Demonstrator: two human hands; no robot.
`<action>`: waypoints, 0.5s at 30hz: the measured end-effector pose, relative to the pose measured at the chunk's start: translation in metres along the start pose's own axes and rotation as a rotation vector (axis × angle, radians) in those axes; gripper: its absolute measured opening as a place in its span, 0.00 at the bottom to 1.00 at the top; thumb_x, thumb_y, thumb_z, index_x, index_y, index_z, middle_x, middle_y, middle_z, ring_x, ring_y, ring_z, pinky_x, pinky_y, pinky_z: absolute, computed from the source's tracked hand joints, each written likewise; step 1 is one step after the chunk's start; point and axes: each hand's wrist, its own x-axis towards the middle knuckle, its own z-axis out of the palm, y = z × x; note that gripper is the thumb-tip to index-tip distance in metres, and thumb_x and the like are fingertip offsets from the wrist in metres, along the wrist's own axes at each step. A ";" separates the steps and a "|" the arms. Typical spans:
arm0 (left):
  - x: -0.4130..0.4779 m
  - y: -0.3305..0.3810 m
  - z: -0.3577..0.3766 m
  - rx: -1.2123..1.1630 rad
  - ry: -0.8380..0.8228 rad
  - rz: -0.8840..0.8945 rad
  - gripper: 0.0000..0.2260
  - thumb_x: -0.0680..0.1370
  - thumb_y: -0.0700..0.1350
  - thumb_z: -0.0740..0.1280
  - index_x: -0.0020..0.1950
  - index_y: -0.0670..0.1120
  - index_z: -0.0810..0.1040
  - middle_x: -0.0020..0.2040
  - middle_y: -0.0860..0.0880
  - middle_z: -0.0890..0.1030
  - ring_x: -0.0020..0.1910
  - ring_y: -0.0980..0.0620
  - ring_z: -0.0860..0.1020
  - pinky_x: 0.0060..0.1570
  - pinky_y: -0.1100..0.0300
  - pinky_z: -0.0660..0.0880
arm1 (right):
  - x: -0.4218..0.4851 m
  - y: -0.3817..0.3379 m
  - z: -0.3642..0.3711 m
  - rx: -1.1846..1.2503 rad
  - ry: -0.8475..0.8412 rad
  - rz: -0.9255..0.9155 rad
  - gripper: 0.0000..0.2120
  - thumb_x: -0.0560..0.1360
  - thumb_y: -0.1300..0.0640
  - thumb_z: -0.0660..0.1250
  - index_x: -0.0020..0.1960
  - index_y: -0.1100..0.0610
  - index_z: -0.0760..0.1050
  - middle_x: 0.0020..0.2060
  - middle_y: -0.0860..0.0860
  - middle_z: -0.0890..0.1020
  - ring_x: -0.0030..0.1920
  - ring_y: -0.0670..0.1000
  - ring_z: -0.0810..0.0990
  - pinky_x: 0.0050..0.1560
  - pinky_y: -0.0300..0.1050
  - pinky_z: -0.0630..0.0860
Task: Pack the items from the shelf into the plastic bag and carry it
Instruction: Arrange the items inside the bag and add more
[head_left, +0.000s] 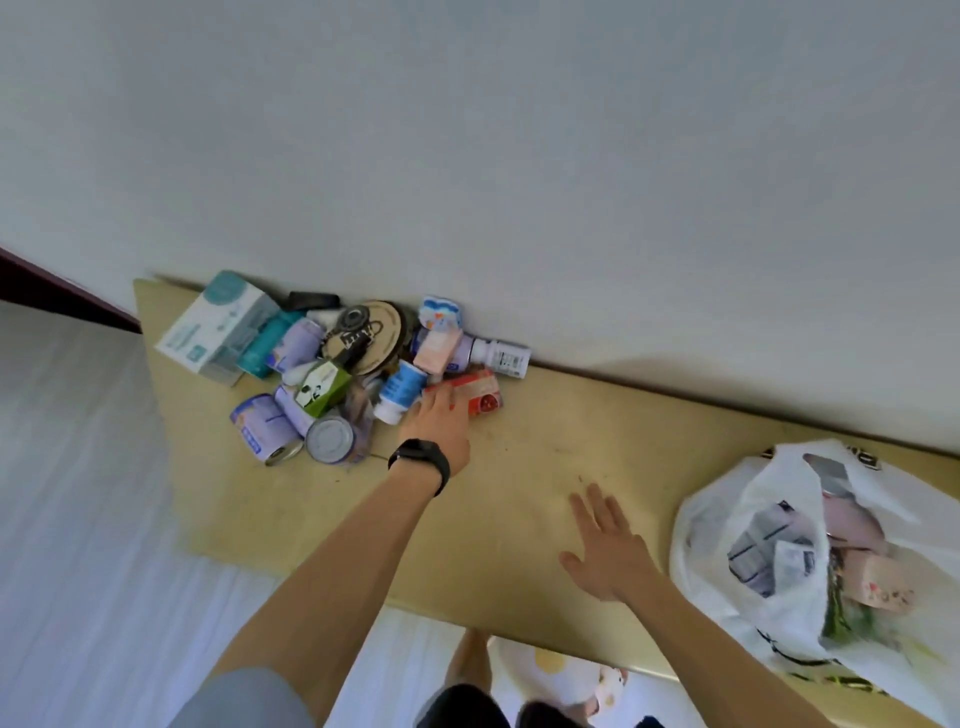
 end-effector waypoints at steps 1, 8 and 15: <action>0.006 0.002 0.001 0.031 0.019 -0.010 0.24 0.76 0.41 0.62 0.72 0.45 0.64 0.68 0.42 0.68 0.66 0.41 0.68 0.61 0.48 0.70 | 0.000 -0.003 0.001 0.049 0.013 0.004 0.38 0.80 0.37 0.54 0.81 0.50 0.38 0.79 0.49 0.33 0.80 0.53 0.36 0.77 0.55 0.54; 0.034 0.020 0.011 0.263 -0.051 -0.020 0.22 0.81 0.53 0.59 0.70 0.41 0.66 0.65 0.42 0.72 0.66 0.42 0.68 0.60 0.49 0.68 | -0.003 -0.019 -0.034 0.871 0.144 0.138 0.34 0.77 0.37 0.63 0.78 0.50 0.61 0.75 0.48 0.68 0.73 0.50 0.68 0.72 0.47 0.63; 0.007 0.061 -0.009 -0.439 -0.524 0.130 0.15 0.70 0.60 0.68 0.47 0.50 0.80 0.40 0.51 0.85 0.38 0.57 0.82 0.43 0.58 0.79 | 0.014 -0.039 -0.059 1.608 0.104 0.121 0.29 0.71 0.42 0.74 0.67 0.53 0.72 0.59 0.51 0.82 0.61 0.52 0.80 0.57 0.52 0.76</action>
